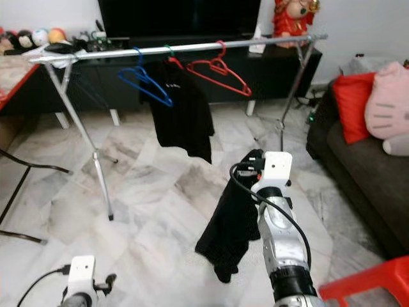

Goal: Hang hanger

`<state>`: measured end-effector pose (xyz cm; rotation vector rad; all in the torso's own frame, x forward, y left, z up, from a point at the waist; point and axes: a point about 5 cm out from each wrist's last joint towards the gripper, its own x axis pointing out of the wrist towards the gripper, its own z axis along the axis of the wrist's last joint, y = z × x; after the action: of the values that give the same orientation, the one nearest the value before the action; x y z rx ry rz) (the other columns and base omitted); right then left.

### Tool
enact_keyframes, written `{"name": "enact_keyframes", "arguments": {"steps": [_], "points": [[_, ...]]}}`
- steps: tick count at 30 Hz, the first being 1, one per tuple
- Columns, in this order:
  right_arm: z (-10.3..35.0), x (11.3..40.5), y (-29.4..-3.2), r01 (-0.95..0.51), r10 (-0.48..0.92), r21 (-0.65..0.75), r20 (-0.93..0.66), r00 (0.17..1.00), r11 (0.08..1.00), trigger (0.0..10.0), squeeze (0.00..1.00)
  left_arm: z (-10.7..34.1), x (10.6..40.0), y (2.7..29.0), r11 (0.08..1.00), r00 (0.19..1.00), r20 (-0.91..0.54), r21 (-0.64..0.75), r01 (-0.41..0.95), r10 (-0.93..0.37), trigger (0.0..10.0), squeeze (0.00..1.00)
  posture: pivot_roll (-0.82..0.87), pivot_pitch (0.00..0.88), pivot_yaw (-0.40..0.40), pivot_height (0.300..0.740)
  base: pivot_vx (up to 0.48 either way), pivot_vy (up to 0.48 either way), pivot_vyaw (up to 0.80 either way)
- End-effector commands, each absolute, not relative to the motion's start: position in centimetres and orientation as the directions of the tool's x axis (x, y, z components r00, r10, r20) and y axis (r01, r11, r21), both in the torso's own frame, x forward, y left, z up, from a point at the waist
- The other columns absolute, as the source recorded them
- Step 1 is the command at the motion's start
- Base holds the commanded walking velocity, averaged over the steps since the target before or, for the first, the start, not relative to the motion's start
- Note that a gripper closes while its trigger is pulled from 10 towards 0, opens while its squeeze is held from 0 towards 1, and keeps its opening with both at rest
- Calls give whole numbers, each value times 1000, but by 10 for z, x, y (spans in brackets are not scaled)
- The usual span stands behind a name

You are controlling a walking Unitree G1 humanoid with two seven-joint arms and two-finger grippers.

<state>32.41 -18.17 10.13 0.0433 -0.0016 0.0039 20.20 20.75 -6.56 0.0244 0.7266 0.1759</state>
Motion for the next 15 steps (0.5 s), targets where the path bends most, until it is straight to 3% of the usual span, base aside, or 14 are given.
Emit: {"name": "enact_keyframes", "arguments": {"steps": [1, 13, 15], "points": [[114, 329, -181, -1, -2, 53, 55, 998, 999, 10000, 0, -68, 199, 208, 984, 723, -669, 80, -160, 172, 10000, 0, -77, 0, -21, 716, 0, 0, 0], [112, 329, -182, 8, -10, 55, 49, 999, 998, 10000, 0, -67, 199, 209, 985, 727, -670, 47, -165, 154, 10000, 0, -75, 0, -19, 716, 0, 0, 0], [111, 329, -183, 8, -11, 56, 47, 999, 998, 10000, 0, -67, 199, 209, 985, 726, -670, 49, -166, 156, 10000, 0, -75, 0, -19, 716, 262, 0, 0]]}}
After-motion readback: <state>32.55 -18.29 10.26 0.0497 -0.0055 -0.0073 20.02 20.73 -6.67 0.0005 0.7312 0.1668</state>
